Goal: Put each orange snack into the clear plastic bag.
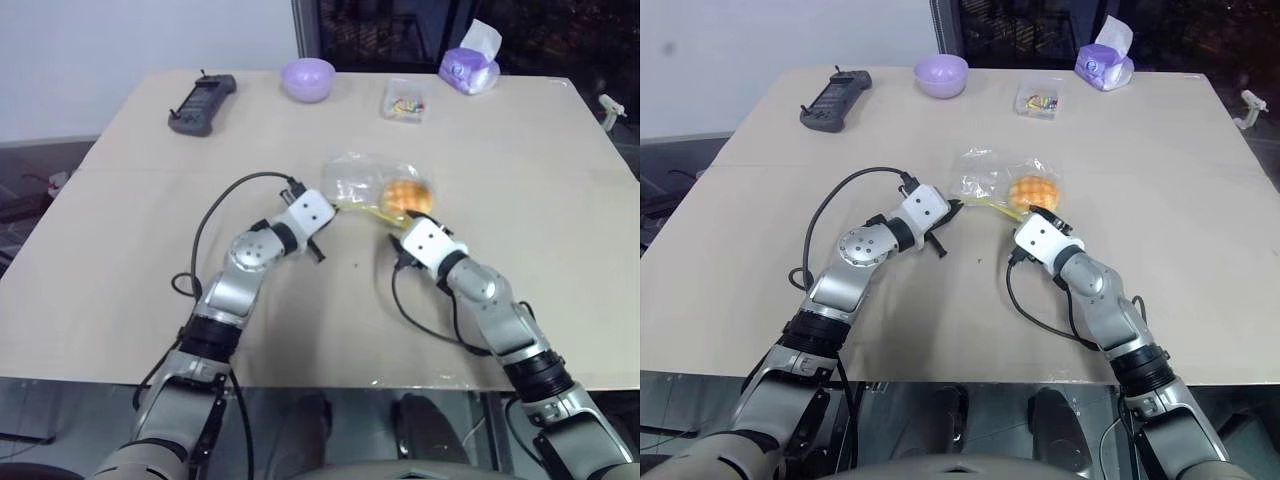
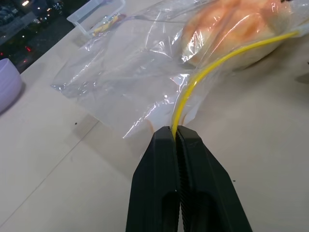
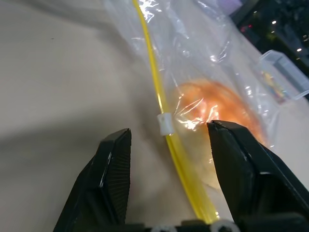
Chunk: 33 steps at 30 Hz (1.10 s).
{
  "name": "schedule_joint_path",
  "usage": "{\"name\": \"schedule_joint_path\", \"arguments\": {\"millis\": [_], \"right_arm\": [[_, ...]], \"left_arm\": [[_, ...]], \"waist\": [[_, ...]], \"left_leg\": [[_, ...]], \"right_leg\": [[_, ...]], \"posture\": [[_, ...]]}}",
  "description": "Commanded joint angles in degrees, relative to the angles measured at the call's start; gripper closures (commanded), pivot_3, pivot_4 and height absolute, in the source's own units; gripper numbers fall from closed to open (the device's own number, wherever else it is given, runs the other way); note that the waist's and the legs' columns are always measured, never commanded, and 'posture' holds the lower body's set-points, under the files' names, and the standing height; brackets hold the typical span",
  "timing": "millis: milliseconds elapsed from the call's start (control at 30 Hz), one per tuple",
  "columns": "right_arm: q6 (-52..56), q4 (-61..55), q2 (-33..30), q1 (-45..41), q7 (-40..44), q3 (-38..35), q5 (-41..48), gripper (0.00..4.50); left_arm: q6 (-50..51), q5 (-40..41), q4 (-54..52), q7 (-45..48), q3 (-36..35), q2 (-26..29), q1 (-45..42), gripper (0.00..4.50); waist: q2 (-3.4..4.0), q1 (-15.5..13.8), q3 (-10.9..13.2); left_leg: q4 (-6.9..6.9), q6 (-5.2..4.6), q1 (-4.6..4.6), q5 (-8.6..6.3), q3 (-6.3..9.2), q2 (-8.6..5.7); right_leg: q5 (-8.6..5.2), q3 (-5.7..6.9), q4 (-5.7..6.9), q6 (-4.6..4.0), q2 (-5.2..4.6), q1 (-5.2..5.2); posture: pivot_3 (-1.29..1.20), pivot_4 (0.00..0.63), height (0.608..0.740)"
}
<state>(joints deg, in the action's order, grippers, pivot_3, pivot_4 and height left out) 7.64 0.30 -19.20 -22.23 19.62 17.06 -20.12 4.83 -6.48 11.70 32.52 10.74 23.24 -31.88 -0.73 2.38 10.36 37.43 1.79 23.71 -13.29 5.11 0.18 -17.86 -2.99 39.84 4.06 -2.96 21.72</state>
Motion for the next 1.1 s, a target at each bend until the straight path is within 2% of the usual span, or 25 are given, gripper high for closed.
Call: {"name": "schedule_joint_path", "arguments": {"millis": [33, 67, 100, 167, 567, 1100], "right_arm": [[-1.77, -1.83, 0.28, -0.91, -0.63, -0.72, -0.05, 2.98], [-1.96, -1.86, 0.39, -0.99, -0.6, -0.67, -0.02, 3.3], [-2.09, -1.93, 0.54, -1.11, -0.57, -0.62, 0.02, 3.95], [-2.13, -2.01, 0.72, -1.17, -0.54, -0.52, -0.07, 4.45], [-2.32, -1.42, 0.43, -1.1, -0.36, -0.52, -0.79, 4.45], [3.86, -0.35, -3.31, 0.37, -2.15, -2.61, -5.63, 4.45]], "left_arm": [[-0.04, 0.68, -2.83, -0.02, -1.05, 0.03, -0.16, 4.5], [-0.02, 0.68, -2.86, -0.03, -1.04, 0.01, -0.14, 4.5], [-0.03, 0.69, -2.89, -0.02, -1.04, 0.01, -0.13, 4.5], [-0.02, 0.68, -2.99, -0.07, -1.04, -0.02, -0.05, 4.5], [0.03, 0.54, -2.79, -0.37, -1.07, -0.11, -0.02, 4.5], [3.36, -2.39, 0.81, -5.4, -1.92, 1.05, -1.3, 4.5]], "waist": [[0.0, 0.0, 0.0], [0.0, 0.0, 0.0], [0.0, 0.0, 0.0], [0.0, 0.01, 0.0], [0.0, 0.01, 0.0], [0.0, -0.01, 0.0]], "left_leg": [[0.0, 0.0, 0.0, 0.0, 0.0, 0.0], [0.0, -0.01, 0.0, 0.0, 0.0, 0.0], [0.0, -0.01, 0.0, 0.0, 0.0, 0.0], [0.0, 0.0, 0.0, 0.0, 0.0, 0.0], [0.0, 0.0, 0.0, 0.0, 0.0, 0.0], [0.0, 0.0, 0.0, 0.0, 0.0, -0.01]], "right_leg": [[0.0, 0.0, 0.0, 0.0, 0.0, 0.0], [0.0, 0.0, 0.0, 0.0, 0.0, 0.0], [0.0, 0.0, 0.0, 0.0, 0.0, 0.0], [0.0, 0.0, 0.0, 0.0, 0.0, 0.0], [0.0, 0.0, 0.0, 0.0, 0.0, 0.0], [0.0, 0.0, 0.0, 0.0, 0.0, 0.0]], "posture": [[0.0, 0.15, 0.74], [0.0, 0.15, 0.74], [0.0, 0.15, 0.74], [0.0, 0.15, 0.74], [0.0, 0.15, 0.74], [0.0, 0.15, 0.74]]}}
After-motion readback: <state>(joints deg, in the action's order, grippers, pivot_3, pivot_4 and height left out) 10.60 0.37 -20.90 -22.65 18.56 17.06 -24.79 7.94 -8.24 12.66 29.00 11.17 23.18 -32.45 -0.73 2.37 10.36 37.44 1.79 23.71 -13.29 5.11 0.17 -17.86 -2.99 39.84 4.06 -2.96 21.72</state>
